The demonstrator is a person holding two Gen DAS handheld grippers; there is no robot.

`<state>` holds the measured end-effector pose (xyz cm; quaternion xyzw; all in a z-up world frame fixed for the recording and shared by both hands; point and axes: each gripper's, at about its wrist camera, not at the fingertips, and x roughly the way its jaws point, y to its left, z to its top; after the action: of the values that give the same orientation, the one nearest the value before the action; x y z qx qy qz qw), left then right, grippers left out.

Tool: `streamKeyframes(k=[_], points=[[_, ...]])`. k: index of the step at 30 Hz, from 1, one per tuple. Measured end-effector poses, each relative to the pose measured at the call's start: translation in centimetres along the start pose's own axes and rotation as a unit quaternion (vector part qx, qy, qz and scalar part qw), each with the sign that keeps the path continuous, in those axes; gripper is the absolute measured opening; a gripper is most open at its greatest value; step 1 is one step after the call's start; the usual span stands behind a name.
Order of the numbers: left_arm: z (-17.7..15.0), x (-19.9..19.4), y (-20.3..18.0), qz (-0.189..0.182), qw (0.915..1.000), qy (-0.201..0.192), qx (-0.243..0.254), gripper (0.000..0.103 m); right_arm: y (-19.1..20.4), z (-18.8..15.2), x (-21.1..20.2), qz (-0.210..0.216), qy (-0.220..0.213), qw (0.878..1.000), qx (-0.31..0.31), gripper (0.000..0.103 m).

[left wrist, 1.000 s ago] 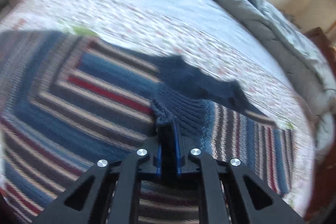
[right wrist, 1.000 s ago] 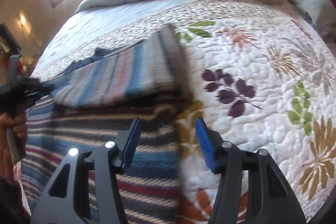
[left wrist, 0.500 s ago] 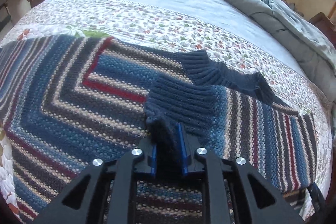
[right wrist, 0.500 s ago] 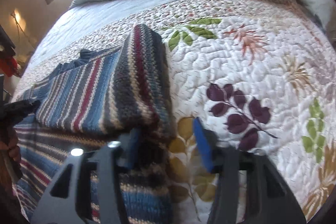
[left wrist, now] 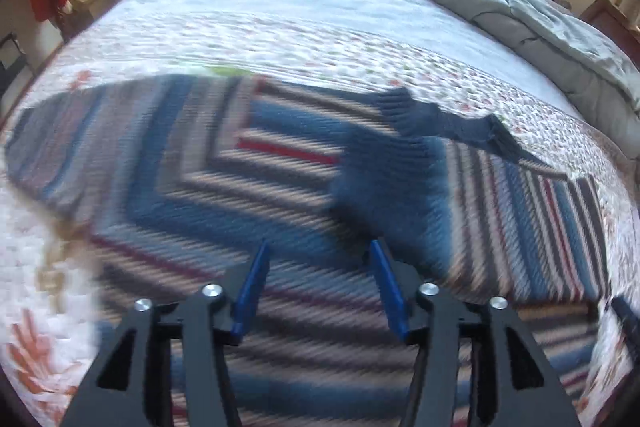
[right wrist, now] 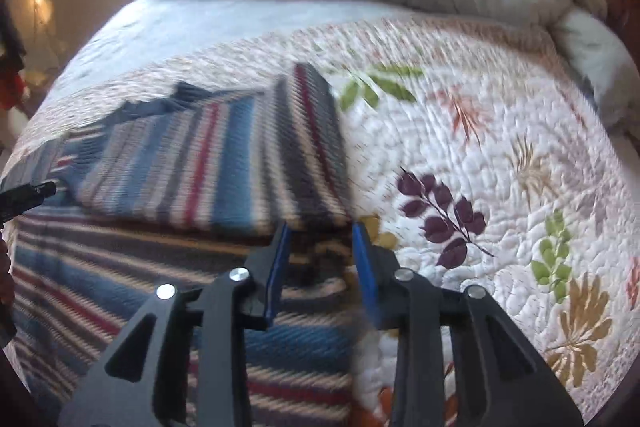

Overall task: Fold small clothes
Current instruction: 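Fold the sleeve across the sweater body with the right gripper, then release, then grasp the other sleeve cuff with the left gripper and fold it across the body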

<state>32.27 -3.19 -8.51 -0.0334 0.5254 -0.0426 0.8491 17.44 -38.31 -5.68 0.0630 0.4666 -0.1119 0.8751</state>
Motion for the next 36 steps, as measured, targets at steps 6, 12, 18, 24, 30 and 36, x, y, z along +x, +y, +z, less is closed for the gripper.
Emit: streamKeyframes(k=[6, 12, 18, 24, 30, 36], points=[[-0.1, -2.8, 15.3, 0.086, 0.9921, 0.007, -0.091, 0.062, 5.8, -1.1, -0.5, 0.054, 0.023, 0.996, -0.072, 0.047], [2.4, -2.1, 29.4, 0.138, 0.9712, 0.023, -0.193, 0.071, 8.8, -3.1, 2.9, 0.062, 0.083, 0.989, -0.102, 0.047], [4.5, 0.0, 36.6, 0.052, 0.9578, 0.016, -0.282, 0.073, 9.7, -3.6, 3.6, 0.046, 0.075, 0.989, -0.12, 0.051], [5.6, 1.7, 38.1, 0.027, 0.9465, 0.005, -0.321, 0.071, 9.7, -3.8, 4.2, 0.045, 0.068, 0.989, -0.124, 0.053], [6.2, 2.1, 38.9, 0.03, 0.9382, -0.009, -0.345, 0.022, 9.6, -3.9, 4.1, 0.045, 0.062, 0.989, -0.126, 0.054], [6.2, -0.5, 36.6, 0.012, 0.9403, -0.071, -0.332, 0.013, 9.3, -3.8, 4.1, 0.054, 0.063, 0.989, -0.122, 0.054]])
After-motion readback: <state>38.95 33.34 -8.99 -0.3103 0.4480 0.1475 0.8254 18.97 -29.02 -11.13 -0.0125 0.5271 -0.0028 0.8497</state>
